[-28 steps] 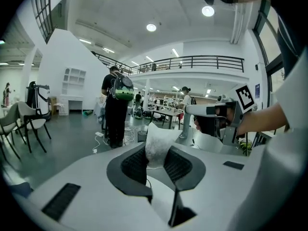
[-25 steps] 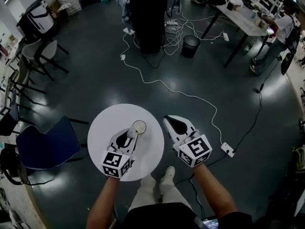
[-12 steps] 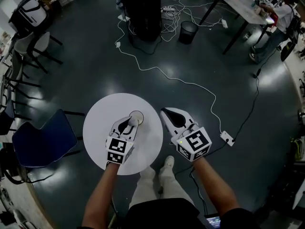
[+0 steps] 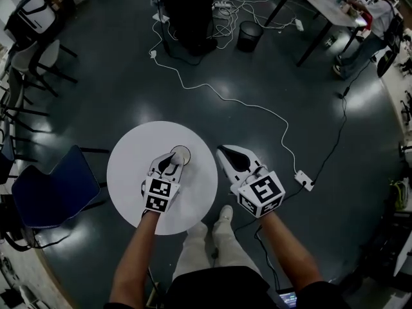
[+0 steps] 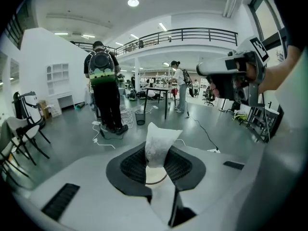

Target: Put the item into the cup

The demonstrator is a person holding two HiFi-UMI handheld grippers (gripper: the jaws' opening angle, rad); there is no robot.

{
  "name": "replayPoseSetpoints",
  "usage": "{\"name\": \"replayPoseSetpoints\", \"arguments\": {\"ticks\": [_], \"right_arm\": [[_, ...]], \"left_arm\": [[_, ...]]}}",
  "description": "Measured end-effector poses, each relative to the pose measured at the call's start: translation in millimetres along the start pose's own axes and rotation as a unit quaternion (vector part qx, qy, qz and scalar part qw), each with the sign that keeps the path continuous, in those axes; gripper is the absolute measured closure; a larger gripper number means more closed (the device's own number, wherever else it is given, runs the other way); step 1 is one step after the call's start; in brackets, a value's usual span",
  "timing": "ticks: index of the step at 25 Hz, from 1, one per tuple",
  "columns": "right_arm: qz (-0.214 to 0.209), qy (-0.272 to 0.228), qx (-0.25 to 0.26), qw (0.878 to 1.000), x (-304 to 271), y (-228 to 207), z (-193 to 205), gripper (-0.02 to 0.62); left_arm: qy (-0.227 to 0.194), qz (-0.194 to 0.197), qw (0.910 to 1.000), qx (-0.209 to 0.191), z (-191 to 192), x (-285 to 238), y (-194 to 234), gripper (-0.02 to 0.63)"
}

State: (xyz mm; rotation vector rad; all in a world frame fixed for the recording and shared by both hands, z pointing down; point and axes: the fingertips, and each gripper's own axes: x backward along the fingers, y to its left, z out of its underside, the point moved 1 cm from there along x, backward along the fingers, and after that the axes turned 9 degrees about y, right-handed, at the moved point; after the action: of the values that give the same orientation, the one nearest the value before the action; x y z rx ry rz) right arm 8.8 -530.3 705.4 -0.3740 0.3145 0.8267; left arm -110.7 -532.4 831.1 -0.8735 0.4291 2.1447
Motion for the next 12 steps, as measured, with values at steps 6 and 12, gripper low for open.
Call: {"name": "replayPoseSetpoints", "arguments": {"ticks": [6,12], "right_arm": [[0.010,0.010,-0.009,1.000,0.9,-5.6,13.6,0.580],[0.015,0.016,-0.014,1.000,3.3,-8.7,23.6,0.579]], "left_arm": [[0.018,0.010,0.9996,0.020,14.0,-18.4,-0.5,0.517],[0.031,-0.011,0.9989,0.032,21.6,-28.3,6.1,0.462]]}}
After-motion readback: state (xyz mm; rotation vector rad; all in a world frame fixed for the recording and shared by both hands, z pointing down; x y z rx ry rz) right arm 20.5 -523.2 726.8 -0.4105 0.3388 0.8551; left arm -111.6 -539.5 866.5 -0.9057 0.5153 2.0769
